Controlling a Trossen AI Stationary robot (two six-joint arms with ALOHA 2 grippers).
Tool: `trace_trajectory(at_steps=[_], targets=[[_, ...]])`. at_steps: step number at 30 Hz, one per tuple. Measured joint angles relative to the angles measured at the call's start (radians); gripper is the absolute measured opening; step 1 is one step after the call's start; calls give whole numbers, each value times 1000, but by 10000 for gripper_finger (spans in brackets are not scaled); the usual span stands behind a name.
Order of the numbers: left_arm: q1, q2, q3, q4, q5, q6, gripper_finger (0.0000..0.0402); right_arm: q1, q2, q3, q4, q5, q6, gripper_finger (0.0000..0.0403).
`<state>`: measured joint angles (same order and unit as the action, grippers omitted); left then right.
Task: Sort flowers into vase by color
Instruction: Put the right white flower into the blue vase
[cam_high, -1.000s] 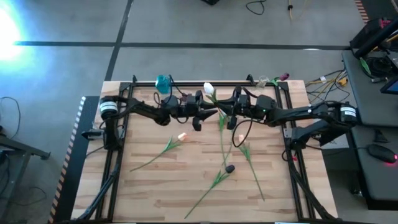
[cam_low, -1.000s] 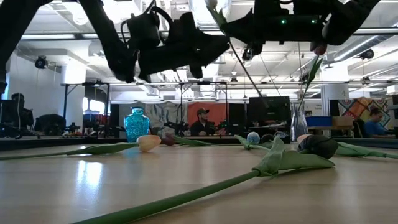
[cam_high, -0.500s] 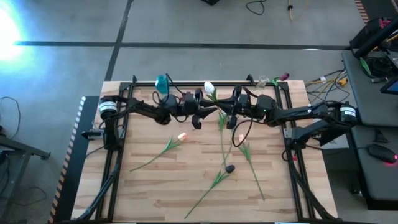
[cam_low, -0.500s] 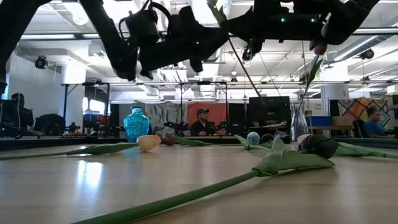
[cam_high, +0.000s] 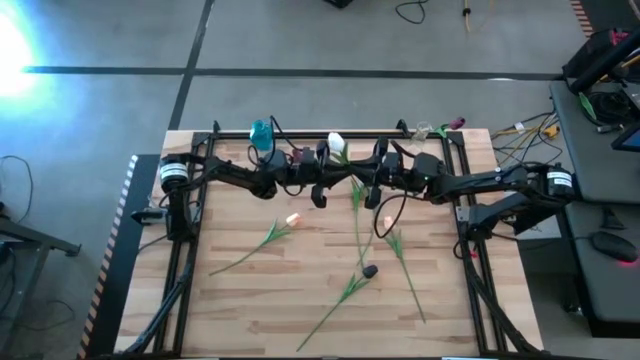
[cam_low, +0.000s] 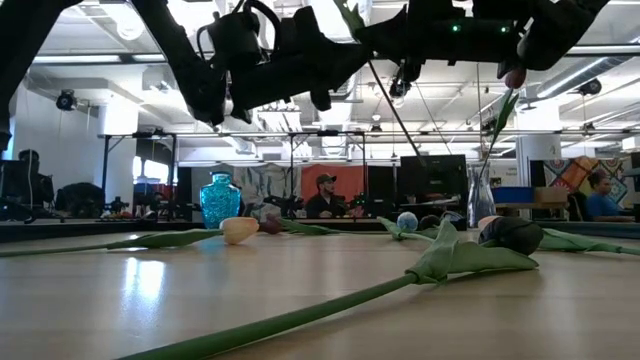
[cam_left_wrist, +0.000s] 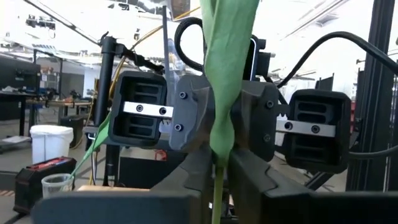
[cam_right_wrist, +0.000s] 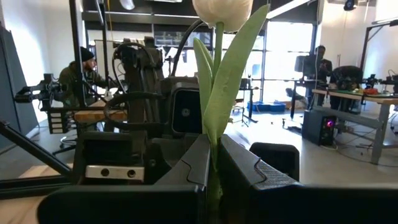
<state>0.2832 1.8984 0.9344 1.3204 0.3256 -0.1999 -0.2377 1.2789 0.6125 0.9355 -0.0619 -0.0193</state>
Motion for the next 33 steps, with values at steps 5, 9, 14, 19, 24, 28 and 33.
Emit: trace_trajectory(at_steps=[5, 9, 14, 19, 24, 28, 33], targets=[[1, 0, 0, -2, 0, 6, 6, 2, 0, 0, -1, 10, 16, 22], [2, 0, -1, -4, 0, 8, 2, 2, 0, 0, -3, 11, 16, 49], [8, 0, -1, -5, 0, 19, 1, 2, 0, 0, -17, 23, 20, 104], [13, -1, -7, -22, 11, 19, 1, 0, -25, 0, -65, 67, -3, 155], [14, -1, -19, -23, 15, 30, 0, 0, -92, 0, -168, 133, -50, 186], [16, -2, -21, -30, 21, 38, 0, 0, -151, 0, -233, 134, -52, 195], [27, -2, -21, -29, 32, 39, 0, 0, -220, 0, -333, 135, -55, 196]])
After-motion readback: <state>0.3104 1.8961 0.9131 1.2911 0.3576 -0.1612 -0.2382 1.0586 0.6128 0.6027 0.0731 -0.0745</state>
